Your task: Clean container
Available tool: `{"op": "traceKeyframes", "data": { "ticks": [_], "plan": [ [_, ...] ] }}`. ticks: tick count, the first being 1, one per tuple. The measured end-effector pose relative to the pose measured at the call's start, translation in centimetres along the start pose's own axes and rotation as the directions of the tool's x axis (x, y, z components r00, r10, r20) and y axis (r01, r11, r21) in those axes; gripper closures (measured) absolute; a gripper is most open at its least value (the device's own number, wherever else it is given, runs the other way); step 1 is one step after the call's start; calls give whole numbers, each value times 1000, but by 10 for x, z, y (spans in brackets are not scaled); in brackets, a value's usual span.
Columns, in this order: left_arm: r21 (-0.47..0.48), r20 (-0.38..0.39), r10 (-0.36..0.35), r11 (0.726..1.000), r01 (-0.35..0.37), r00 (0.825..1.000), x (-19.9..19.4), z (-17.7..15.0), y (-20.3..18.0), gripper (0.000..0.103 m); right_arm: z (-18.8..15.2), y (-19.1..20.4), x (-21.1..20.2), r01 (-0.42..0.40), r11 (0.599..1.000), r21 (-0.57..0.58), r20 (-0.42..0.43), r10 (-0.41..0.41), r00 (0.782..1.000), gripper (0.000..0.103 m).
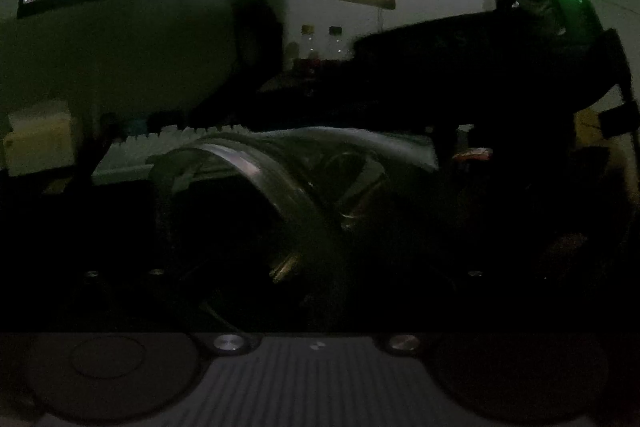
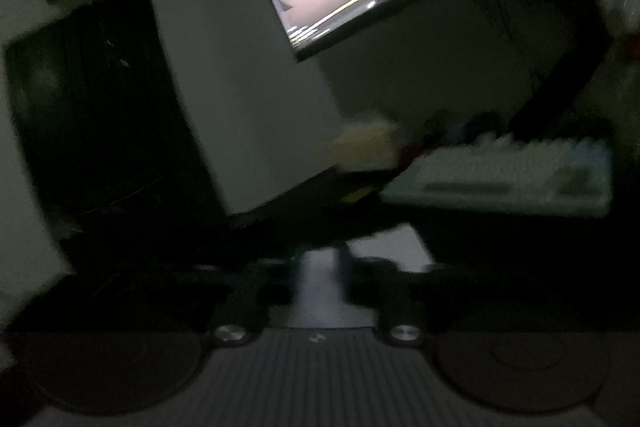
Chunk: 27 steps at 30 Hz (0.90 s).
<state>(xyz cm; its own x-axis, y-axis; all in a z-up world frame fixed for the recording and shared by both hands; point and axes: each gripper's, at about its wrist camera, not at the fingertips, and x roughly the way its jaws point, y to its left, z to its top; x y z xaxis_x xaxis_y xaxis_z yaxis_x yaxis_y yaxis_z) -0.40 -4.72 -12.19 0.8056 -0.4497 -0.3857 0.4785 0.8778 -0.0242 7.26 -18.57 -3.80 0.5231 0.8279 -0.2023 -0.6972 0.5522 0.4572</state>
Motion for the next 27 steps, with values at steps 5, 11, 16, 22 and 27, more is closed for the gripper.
{"op": "traceKeyframes", "data": {
  "ticks": [5,11,16,22,27],
  "plan": [
    [-19,-27,16,1000,-16,1000,7,1,6,0,1,7,-3,30,999,-41,0,-30,1000,91],
    [18,-16,46,999,-46,999,8,-3,2,0,-2,-2,2,55,998,-33,-10,-56,998,89],
    [18,-10,26,999,-26,1000,7,-4,5,0,-3,1,3,46,998,-53,12,-45,999,82],
    [67,-5,-11,998,11,1000,4,-7,-3,0,-5,6,4,29,998,-64,39,-26,999,67],
    [116,-2,-20,993,20,1000,3,-9,-13,0,-6,10,4,8,997,-81,37,-5,999,64]
  ]
}}
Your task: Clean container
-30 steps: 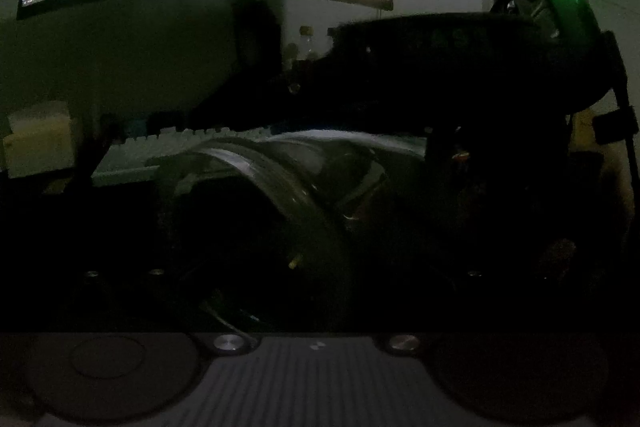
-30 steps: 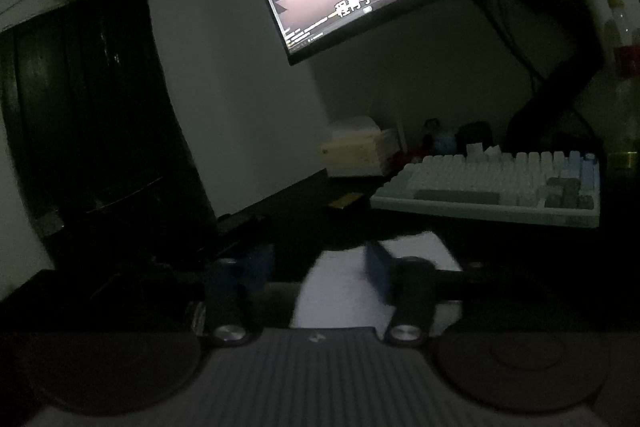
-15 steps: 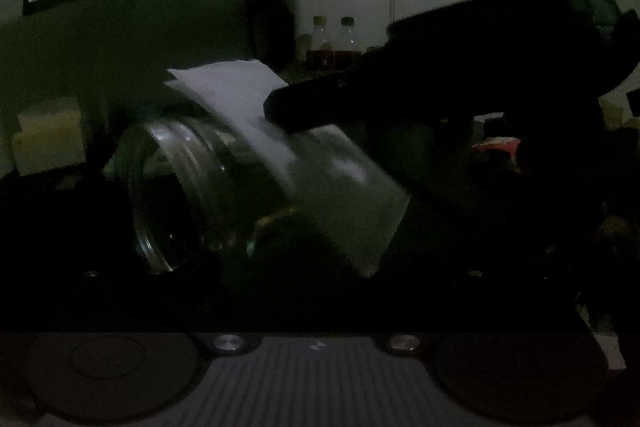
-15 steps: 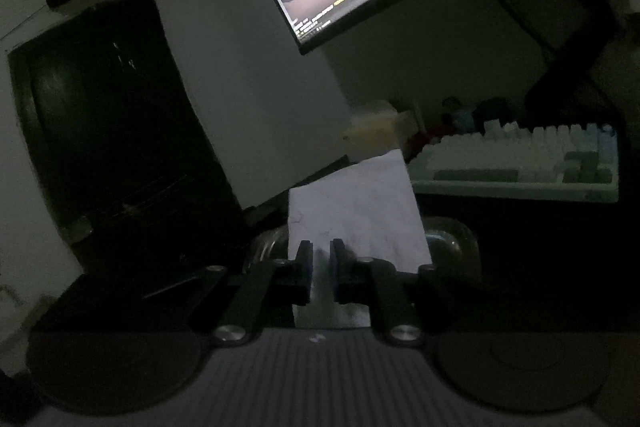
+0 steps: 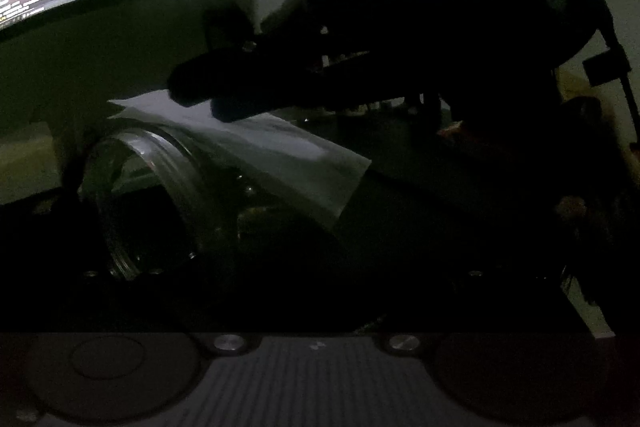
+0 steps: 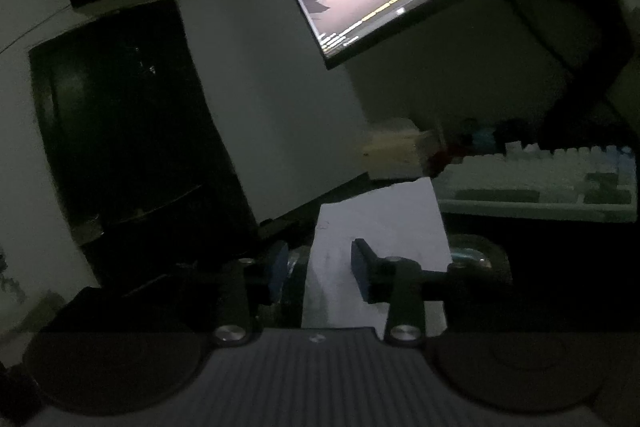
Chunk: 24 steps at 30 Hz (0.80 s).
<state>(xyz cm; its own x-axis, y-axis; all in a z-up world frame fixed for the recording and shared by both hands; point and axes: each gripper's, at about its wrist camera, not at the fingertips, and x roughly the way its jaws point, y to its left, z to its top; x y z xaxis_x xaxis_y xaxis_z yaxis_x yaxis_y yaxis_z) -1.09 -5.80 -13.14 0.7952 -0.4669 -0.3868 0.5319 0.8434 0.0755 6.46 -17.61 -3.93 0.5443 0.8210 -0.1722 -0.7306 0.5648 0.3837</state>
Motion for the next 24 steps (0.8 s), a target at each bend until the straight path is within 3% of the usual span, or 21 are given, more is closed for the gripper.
{"op": "traceKeyframes", "data": {
  "ticks": [7,13,15,16,19,24],
  "plan": [
    [-40,-3,4,999,-4,1000,3,-3,4,0,7,-9,-11,21,1000,18,36,-22,999,62],
    [-43,-6,5,999,-5,1000,5,-4,2,0,3,-6,-8,216,971,-103,25,-215,976,62],
    [-42,-6,6,999,-6,1000,5,-4,1,0,1,-3,-5,229,965,-127,30,-227,973,62],
    [-42,-6,6,999,-6,1000,5,-4,1,0,0,-2,-4,231,964,-134,32,-229,973,64],
    [-41,-4,7,999,-7,1000,5,-5,0,0,-2,-3,-3,203,972,-117,42,-199,979,94],
    [-43,-1,8,999,-8,1000,8,-4,2,0,2,-5,-1,137,989,-54,68,-133,989,94]
  ]
}}
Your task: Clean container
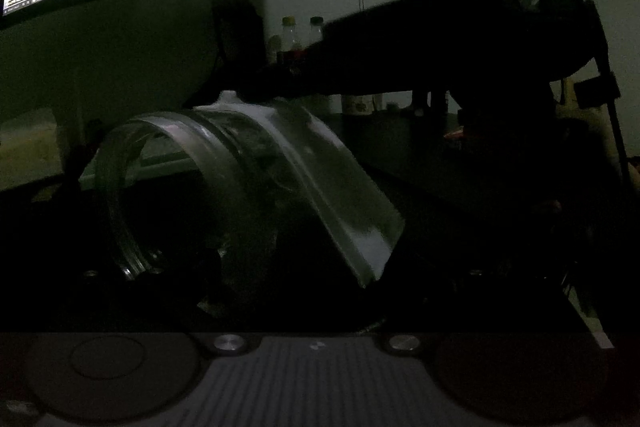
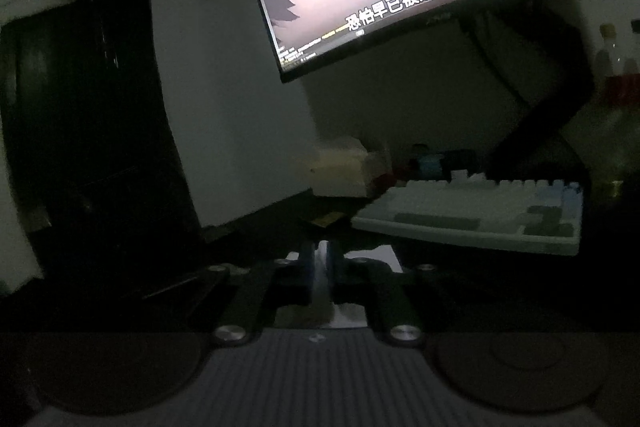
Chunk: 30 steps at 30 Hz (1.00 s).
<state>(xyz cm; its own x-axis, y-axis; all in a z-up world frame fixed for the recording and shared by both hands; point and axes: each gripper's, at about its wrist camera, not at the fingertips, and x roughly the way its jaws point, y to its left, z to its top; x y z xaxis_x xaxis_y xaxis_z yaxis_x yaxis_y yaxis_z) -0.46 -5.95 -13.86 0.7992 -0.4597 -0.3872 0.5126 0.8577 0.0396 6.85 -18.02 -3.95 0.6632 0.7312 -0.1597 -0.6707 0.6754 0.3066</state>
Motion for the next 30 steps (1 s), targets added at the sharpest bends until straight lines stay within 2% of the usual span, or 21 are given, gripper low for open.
{"op": "traceKeyframes", "data": {
  "ticks": [3,5,8,11,16,19,23,25,26,30],
  "plan": [
    [0,3,-5,1000,5,1000,1,-1,-1,0,7,6,8,-86,996,33,15,86,996,94],
    [4,3,-7,1000,7,1000,2,-1,-3,0,11,13,22,-108,994,26,-13,108,994,94],
    [5,-9,-9,1000,9,1000,3,1,-3,0,22,17,47,-88,996,15,-78,89,993,94],
    [3,-7,-10,1000,10,1000,3,0,-4,0,42,10,63,-88,995,53,-137,95,986,94],
    [5,-2,-17,1000,17,1000,5,-2,-6,0,52,9,65,-30,1000,3,-213,30,977,91],
    [5,2,-19,1000,19,1000,6,-3,-6,0,48,3,57,-33,999,32,-204,39,978,83],
    [5,1,-20,1000,20,1000,5,-3,-6,0,48,-6,23,-16,999,43,-103,20,995,59],
    [4,3,-19,1000,19,1000,4,-4,-7,0,46,-8,0,-4,1000,29,-33,5,999,59],
    [5,4,-18,1000,18,1000,4,-4,-7,0,43,-8,-9,-3,1000,12,-25,3,1000,59],
    [5,7,-16,1000,16,1000,5,-6,-8,0,31,3,-17,-6,998,-58,-52,3,999,59]
  ]
}}
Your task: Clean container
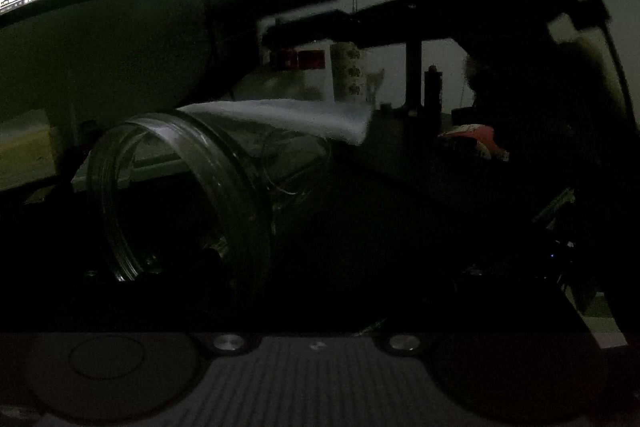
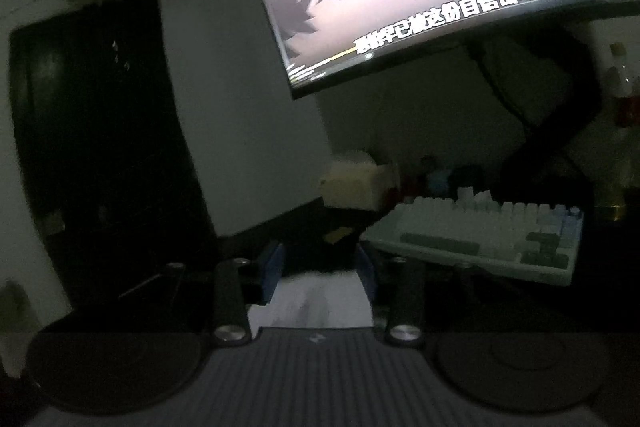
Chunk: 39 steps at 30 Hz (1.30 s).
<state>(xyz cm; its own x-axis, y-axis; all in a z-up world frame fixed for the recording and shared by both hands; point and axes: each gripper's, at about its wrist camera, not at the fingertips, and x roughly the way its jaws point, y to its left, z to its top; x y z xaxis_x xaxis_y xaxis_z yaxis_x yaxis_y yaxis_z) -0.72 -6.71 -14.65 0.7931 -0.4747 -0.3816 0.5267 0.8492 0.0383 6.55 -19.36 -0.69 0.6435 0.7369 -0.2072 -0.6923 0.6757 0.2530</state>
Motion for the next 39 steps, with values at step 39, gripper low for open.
{"op": "traceKeyframes", "data": {
  "ticks": [39],
  "plan": [
    [17,-25,-85,996,86,996,1,0,-20,0,-29,17,31,14,999,-53,-26,-16,1000,88]
  ]
}}
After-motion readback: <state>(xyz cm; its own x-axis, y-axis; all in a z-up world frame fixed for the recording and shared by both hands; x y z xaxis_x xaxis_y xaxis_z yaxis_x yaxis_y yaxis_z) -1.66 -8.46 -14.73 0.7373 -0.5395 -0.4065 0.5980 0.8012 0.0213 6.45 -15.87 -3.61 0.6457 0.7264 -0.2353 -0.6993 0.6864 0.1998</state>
